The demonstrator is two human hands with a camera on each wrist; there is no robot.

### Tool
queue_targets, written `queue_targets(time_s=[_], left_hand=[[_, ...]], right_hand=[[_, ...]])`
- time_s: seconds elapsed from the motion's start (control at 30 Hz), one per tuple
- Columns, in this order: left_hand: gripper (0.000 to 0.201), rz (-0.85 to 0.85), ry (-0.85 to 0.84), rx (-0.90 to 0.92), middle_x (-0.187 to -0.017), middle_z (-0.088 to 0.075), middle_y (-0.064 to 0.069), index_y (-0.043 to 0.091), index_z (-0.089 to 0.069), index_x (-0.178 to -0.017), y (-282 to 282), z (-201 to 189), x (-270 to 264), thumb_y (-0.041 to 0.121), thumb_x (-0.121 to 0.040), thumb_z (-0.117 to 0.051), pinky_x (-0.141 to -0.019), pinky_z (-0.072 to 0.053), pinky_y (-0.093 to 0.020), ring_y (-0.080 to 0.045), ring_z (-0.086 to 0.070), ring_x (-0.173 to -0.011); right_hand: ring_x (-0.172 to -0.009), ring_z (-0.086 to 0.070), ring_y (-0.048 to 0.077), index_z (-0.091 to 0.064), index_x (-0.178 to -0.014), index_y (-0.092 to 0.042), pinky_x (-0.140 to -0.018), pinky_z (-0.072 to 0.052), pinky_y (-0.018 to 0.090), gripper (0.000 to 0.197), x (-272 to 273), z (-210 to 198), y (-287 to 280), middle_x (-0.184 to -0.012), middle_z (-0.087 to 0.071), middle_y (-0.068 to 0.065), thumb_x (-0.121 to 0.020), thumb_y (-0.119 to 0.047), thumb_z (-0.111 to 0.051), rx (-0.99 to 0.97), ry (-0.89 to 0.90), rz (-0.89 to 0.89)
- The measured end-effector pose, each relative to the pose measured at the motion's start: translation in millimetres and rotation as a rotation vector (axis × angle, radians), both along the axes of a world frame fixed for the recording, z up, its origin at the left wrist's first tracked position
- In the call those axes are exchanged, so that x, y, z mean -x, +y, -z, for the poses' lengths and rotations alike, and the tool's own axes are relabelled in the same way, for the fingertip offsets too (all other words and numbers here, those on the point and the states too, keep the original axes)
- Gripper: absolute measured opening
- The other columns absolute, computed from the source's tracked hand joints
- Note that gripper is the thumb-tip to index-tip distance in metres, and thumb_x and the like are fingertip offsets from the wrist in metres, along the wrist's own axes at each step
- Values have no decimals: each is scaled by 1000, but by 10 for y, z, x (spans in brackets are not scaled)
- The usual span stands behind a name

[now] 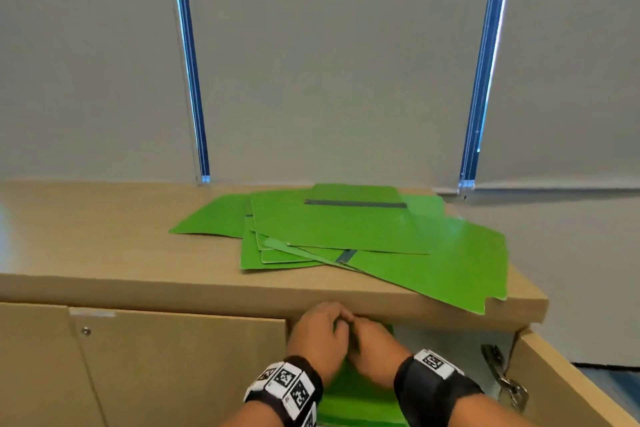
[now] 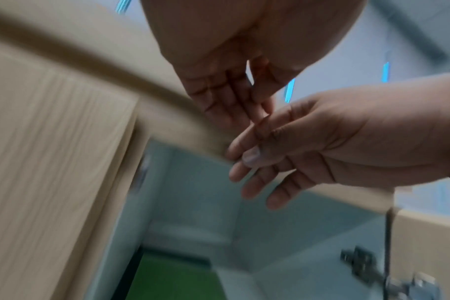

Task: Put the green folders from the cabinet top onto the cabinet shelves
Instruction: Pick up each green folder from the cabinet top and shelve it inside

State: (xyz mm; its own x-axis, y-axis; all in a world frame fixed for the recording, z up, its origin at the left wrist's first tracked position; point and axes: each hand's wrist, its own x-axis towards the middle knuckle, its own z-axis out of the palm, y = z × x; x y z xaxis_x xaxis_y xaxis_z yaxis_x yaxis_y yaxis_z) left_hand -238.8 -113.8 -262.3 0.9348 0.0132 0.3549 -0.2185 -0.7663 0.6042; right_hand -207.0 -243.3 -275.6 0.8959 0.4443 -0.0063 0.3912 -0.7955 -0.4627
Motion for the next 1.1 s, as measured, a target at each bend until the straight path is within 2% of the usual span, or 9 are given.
queue_targets(time_s=[0.07, 0.13, 0.23, 0.33, 0.5, 0.73, 0.93, 1.03, 1.1], left_hand=[[20, -11, -130, -19, -97, -58, 13, 30, -62, -88, -3, -337, 18, 23, -80, -45, -91, -45, -31, -8, -53, -96], [33, -37, -136, -110, -125, -52, 8, 32, -59, -114, -32, -535, -5, 25, -87, -40, -106, -36, -33, -12, -45, -120], [52, -92, 70, -254, -160, -16, 0, 21, -25, -150, 35, -654, -111, 35, -99, -26, -121, -8, -40, -17, -12, -148], [62, -78, 160, -441, -162, -10, 0, 18, -12, -153, 127, -575, -172, 46, -99, -21, -121, -4, -40, -16, -6, -149], [62, -81, 116, -493, -160, -17, 2, 19, -15, -152, 186, -543, -230, 48, -98, -23, -120, -7, -37, -14, -12, -147], [73, -172, 89, -331, -152, -25, -4, 24, -11, -152, 203, -604, -219, 49, -92, -44, -115, -22, -43, -22, -25, -138], [73, 16, 33, -680, -161, -7, -4, 22, -13, -152, 33, -619, -90, 25, -89, -51, -119, -5, -50, -23, -6, -148], [63, 57, 50, -736, -149, -36, -4, 23, -26, -148, 12, -635, -64, 14, -91, -51, -113, -26, -48, -24, -32, -137], [54, 34, 42, -766, -140, -44, -4, 25, -34, -143, 49, -755, -1, 14, -92, -49, -107, -34, -48, -24, -39, -129]], right_hand=[[-99, -66, 25, -61, -109, -22, -82, -51, 30, 30, 116, -370, 23, -106, -71, 6, -83, -18, -47, -15, -80, -6], [-90, -66, 25, -63, -96, -22, -75, -51, 32, 23, 202, -660, 34, -97, -71, 5, -85, -18, -42, -28, -157, 3], [-85, -64, 27, -55, -73, -22, -66, -44, 31, 20, 88, -1012, 8, -85, -67, 6, -87, -26, -41, 16, -293, 108], [-103, -58, 26, -59, -95, -22, -83, -46, 32, 17, -192, -1173, -26, -108, -63, 6, -85, -23, -46, -2, -347, 180], [-140, -33, 27, -33, -144, -15, -112, -32, 44, 64, -634, -1153, 16, -154, -32, 7, -92, -51, -42, 243, -196, 211], [-123, -40, 28, -52, -126, -26, -100, -34, 49, 54, -322, -1075, -102, -131, -47, 5, -91, -61, -30, 513, -376, 168], [-129, -37, 20, -49, -131, -39, -109, -29, 45, 39, 45, -1009, -361, -140, -45, -7, -95, -49, -37, 259, -247, -77], [-107, -55, 21, -63, -110, -25, -94, -44, 37, 36, -24, -1094, -448, -105, -57, -5, -95, -48, -39, 88, -210, -99], [-107, -57, 17, -65, -109, -24, -96, -45, 35, 34, -111, -1200, -600, -107, -59, -7, -94, -46, -43, -29, -279, -8]])
